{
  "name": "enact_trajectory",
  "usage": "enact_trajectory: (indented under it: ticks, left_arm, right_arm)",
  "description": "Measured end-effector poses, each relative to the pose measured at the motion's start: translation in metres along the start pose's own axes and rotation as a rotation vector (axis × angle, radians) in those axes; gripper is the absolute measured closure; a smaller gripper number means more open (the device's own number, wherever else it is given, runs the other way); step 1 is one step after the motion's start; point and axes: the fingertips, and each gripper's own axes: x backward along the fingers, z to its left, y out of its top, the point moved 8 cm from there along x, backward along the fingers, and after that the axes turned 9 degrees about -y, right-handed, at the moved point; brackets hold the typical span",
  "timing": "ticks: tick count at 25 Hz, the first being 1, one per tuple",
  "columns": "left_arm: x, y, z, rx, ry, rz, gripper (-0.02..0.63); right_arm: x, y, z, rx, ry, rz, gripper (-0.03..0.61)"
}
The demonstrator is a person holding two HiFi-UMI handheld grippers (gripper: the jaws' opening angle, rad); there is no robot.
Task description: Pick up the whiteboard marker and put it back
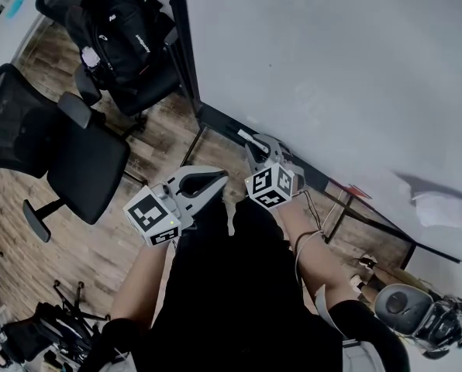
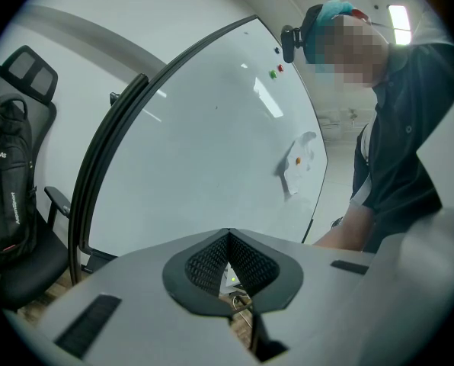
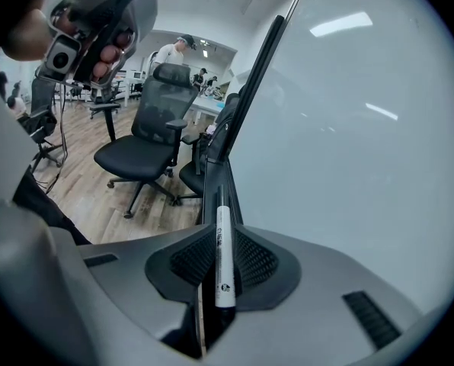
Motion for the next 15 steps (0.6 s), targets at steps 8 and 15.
enact_trajectory:
  ticks: [8, 15]
  left_arm:
    - [0.000, -0.003, 0.003, -0.008, -0.001, -0.007, 0.601]
    - [0.000, 0.004, 0.003, -0.052, -0.013, -0.001, 0.601]
  right_arm:
    - [0.011, 0.008, -0.008, -0.021, -0.008, -0.050, 0.505]
    - [0.064, 0.042, -0.025, -0.187, 0.058, -0.213, 0.546]
